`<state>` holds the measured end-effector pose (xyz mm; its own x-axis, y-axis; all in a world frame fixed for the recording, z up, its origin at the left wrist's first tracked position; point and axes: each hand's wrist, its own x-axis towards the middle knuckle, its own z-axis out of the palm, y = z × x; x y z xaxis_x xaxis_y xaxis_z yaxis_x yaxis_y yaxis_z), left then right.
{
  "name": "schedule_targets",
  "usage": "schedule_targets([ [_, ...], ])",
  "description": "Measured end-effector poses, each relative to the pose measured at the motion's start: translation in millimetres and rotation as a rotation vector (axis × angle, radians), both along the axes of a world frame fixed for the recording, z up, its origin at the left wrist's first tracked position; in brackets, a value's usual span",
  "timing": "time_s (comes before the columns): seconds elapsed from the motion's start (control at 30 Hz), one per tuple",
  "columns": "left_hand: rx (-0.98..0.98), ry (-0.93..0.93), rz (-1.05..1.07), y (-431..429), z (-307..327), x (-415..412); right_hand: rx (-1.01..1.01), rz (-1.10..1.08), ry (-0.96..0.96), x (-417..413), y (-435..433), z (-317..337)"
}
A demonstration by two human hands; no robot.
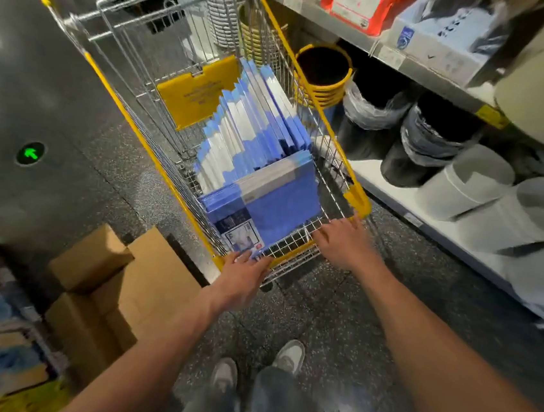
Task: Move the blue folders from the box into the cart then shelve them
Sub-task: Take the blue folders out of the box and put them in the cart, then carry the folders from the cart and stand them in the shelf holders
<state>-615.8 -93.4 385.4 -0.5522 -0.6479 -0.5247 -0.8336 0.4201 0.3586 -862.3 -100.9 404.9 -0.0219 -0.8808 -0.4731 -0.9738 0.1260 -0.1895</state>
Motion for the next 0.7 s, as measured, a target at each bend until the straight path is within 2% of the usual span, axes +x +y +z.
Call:
schedule_targets([
  [0.3, -0.006, 0.07, -0.227, 125.9, 6.6, -18.8, 0.032, -0.313, -0.009, -2.5, 168.4, -3.5],
  [0.47, -0.141, -0.004, -0.436, 182.7, 2.1, 21.0, 0.068, -0.509, -0.002, 8.5, 283.3, -13.5],
  [0.6, -0.305, -0.105, -0.532, 180.5, 17.4, 65.5, 0.144, -0.658, -0.031, 18.2, 367.8, -10.1],
  [0.7, -0.332, -0.229, -0.543, 175.1, 26.7, 72.3, 0.131, -0.707, 0.025, 27.0, 433.9, -6.9],
])
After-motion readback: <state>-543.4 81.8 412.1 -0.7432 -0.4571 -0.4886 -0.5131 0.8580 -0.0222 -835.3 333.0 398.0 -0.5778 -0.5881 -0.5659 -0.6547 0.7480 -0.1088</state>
